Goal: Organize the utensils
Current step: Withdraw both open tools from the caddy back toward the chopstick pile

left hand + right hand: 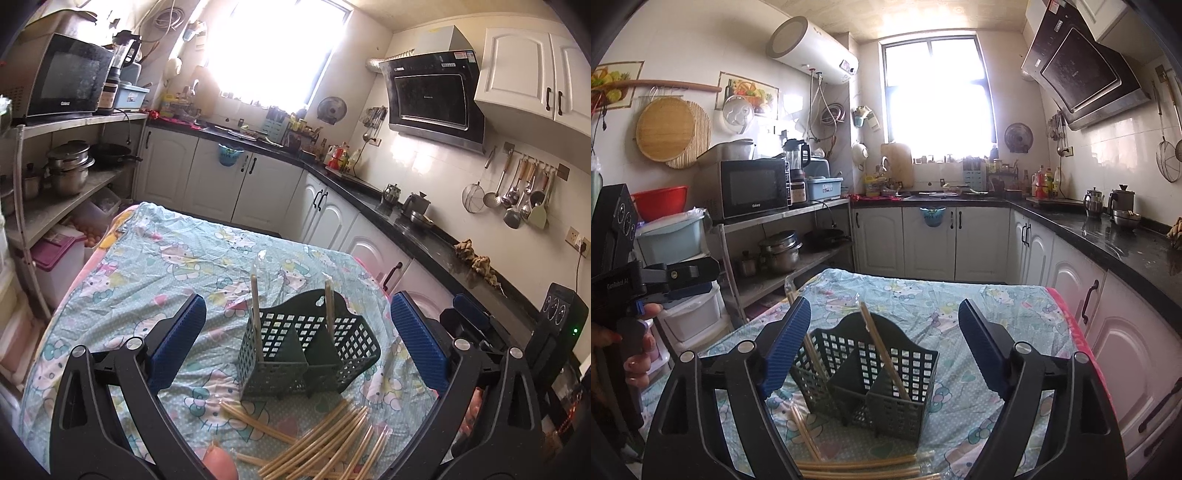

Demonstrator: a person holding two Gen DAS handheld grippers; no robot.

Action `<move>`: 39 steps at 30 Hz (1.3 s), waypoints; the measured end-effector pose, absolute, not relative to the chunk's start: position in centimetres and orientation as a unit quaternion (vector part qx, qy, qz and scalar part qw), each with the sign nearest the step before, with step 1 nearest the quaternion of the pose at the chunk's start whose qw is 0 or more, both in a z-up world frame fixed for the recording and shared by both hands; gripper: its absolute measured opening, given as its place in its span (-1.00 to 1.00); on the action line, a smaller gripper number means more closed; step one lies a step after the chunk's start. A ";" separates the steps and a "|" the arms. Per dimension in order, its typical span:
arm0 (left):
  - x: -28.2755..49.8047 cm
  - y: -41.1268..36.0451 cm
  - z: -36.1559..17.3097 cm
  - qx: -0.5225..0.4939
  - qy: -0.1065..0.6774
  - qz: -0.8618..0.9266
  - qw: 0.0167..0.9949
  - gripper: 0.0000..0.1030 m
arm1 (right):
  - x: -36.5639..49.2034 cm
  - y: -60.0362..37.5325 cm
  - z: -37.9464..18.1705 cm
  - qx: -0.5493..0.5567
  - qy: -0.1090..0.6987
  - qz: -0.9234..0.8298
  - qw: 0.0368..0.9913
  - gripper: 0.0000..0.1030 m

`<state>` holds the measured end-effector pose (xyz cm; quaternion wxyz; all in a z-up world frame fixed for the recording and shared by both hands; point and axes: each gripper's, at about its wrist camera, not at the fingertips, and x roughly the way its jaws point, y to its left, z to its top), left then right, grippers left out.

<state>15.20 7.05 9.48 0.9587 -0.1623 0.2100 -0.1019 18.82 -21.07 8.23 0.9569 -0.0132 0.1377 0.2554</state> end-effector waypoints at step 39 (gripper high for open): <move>12.7 8.7 3.0 -0.187 0.278 -0.066 0.940 0.79 | 14.3 -20.2 2.5 -0.070 0.213 0.274 0.935 0.61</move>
